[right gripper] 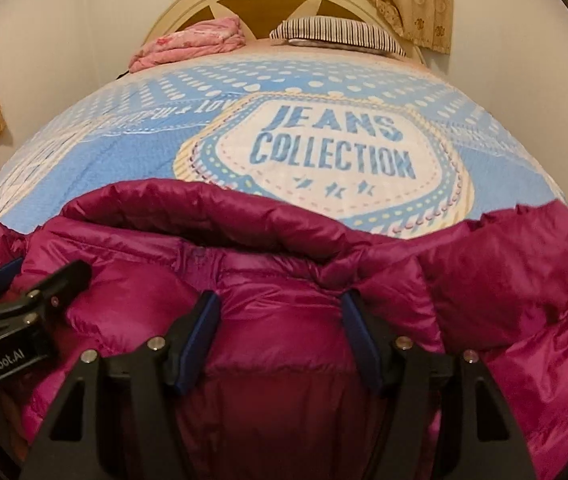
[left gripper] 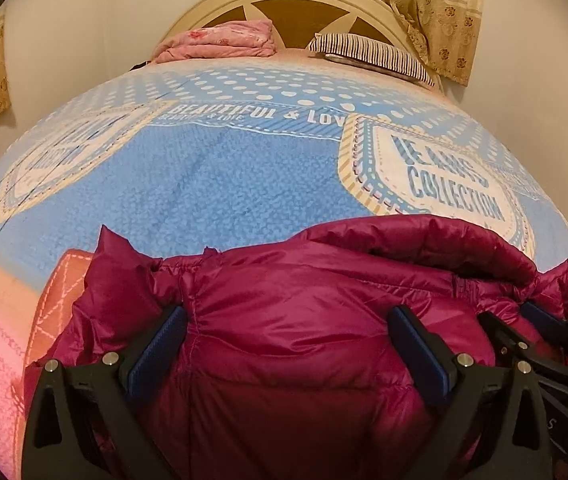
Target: Fold large clothes
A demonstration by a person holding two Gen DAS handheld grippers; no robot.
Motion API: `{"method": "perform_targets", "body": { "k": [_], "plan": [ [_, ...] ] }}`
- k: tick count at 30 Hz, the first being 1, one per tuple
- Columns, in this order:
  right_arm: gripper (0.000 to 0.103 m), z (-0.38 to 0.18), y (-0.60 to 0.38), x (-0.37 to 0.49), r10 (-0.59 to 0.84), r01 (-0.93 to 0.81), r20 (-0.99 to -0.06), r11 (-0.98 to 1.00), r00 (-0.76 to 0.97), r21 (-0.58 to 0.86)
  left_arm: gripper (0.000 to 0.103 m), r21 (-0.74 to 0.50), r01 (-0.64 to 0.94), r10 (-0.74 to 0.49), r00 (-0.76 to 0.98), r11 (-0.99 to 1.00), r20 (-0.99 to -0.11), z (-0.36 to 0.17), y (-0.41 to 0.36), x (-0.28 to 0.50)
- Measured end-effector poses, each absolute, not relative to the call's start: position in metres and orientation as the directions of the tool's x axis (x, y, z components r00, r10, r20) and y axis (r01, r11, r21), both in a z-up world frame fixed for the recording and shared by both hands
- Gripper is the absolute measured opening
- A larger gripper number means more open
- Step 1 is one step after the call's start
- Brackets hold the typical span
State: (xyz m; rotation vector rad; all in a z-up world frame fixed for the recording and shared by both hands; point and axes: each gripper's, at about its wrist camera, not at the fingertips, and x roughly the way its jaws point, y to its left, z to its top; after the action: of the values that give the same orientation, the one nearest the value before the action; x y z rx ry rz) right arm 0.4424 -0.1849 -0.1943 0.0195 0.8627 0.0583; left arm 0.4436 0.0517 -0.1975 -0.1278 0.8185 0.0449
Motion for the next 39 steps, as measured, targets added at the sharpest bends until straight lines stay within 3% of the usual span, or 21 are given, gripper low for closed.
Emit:
{"method": "perform_targets", "body": {
  "k": [8, 12, 14, 17, 24, 29, 33, 39],
  "plan": [
    [0.069, -0.197, -0.180, 0.447, 0.047, -0.046, -0.768, 0.999, 0.639, 0.023, 0.102, -0.082, -0.084, -0.008, 0.655, 0.993, -0.756, -0.202, 0.048, 0.449],
    [0.069, -0.183, -0.183, 0.437, 0.061, -0.063, -0.777, 0.998, 0.627, 0.027, 0.102, -0.121, -0.069, -0.044, 0.671, 0.990, -0.740, -0.172, 0.061, 0.419],
    [0.079, -0.167, -0.184, 0.414, 0.091, -0.081, -0.763, 0.995, 0.640, 0.051, 0.102, -0.070, -0.067, 0.000, 0.723, 0.995, -0.690, -0.149, 0.070, 0.382],
    [0.085, -0.156, -0.180, 0.375, 0.094, -0.093, -0.737, 0.995, 0.669, 0.043, 0.102, -0.054, -0.102, 0.044, 0.763, 0.993, -0.645, -0.139, 0.090, 0.331],
    [0.086, -0.191, -0.150, 0.335, -0.022, -0.092, -0.729, 0.989, 0.684, -0.115, 0.102, -0.103, -0.210, 0.083, 0.722, 0.972, -0.687, -0.173, 0.115, 0.256],
    [0.086, -0.178, -0.163, 0.328, 0.018, -0.087, -0.754, 0.995, 0.657, -0.051, 0.102, -0.189, -0.228, 0.039, 0.730, 0.955, -0.682, -0.178, 0.121, 0.220],
    [0.091, -0.153, -0.171, 0.272, 0.053, -0.081, -0.692, 0.997, 0.720, -0.008, 0.102, -0.254, -0.237, 0.001, 0.733, 0.938, -0.681, -0.186, 0.119, 0.215],
    [0.093, -0.187, -0.159, 0.258, 0.048, -0.093, -0.720, 0.995, 0.692, -0.023, 0.102, -0.284, -0.265, -0.021, 0.696, 0.921, -0.718, -0.206, 0.115, 0.226]
  ]
}}
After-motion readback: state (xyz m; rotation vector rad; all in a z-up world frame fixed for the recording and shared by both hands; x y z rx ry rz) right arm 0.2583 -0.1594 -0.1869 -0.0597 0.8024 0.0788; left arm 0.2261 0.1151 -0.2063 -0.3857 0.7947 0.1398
